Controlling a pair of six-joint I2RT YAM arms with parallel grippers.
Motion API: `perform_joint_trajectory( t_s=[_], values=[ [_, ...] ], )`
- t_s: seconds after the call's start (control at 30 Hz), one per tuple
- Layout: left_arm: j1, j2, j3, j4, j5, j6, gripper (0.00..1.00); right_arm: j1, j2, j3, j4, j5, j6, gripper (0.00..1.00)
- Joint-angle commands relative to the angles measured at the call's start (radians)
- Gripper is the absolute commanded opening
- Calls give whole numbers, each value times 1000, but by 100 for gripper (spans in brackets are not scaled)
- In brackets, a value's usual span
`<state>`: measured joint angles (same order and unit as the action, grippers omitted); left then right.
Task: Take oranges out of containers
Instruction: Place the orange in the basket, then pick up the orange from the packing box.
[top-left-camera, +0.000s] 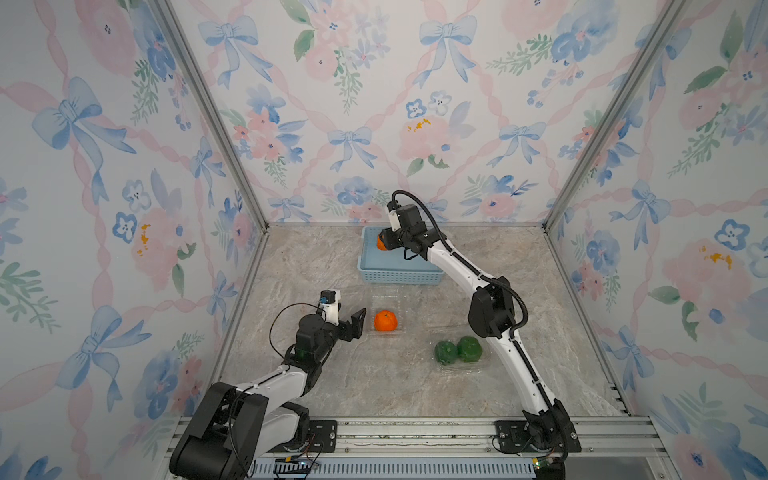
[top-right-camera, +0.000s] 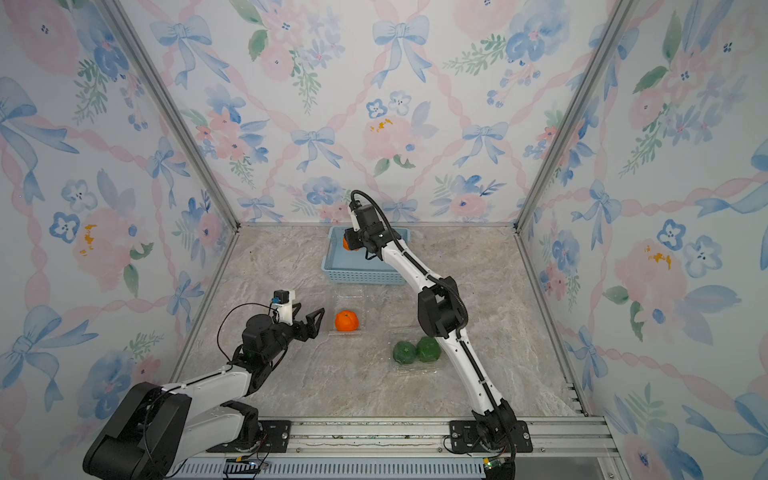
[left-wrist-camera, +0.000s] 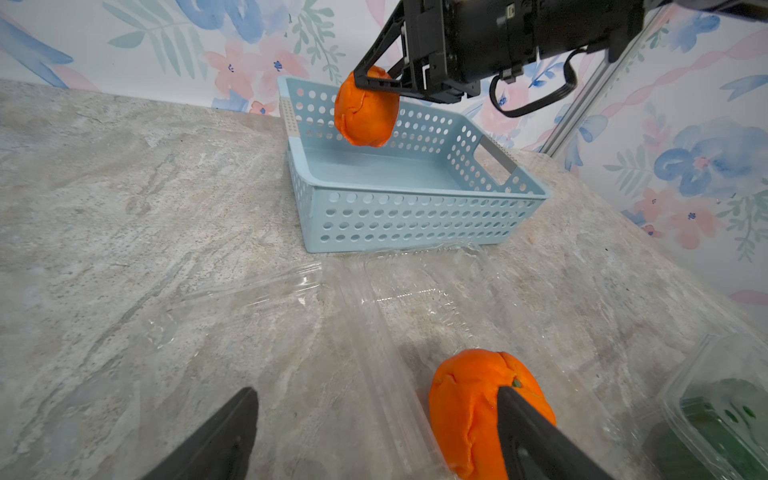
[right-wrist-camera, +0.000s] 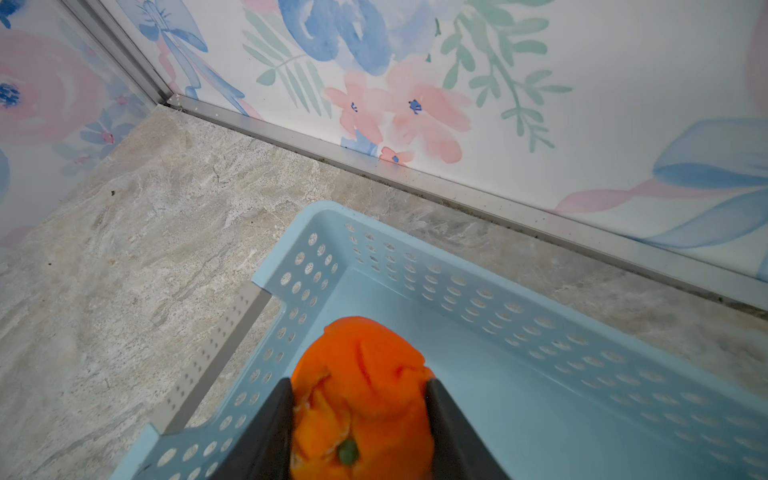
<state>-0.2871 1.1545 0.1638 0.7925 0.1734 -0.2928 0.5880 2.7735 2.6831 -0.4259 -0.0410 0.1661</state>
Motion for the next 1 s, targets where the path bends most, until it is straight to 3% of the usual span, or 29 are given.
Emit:
perform_joint_trajectory(
  t_s=[0.0, 0.33, 0.5, 0.8, 0.97],
  values=[
    [4, -31, -26, 23, 11, -7, 91, -7, 0, -8, 24, -33, 27, 50],
    [5, -49, -32, 22, 8, -9, 91, -6, -9, -50, 24, -68, 19, 60],
    [6, -47, -30, 23, 6, -8, 91, -2, -106, -181, 44, -68, -4, 69],
    [8, -19, -17, 24, 8, -7, 91, 65, -539, -737, 135, -65, -142, 73],
    [8, -10, -15, 24, 10, -7, 91, 124, -693, -1025, 165, -143, -133, 76]
  ],
)
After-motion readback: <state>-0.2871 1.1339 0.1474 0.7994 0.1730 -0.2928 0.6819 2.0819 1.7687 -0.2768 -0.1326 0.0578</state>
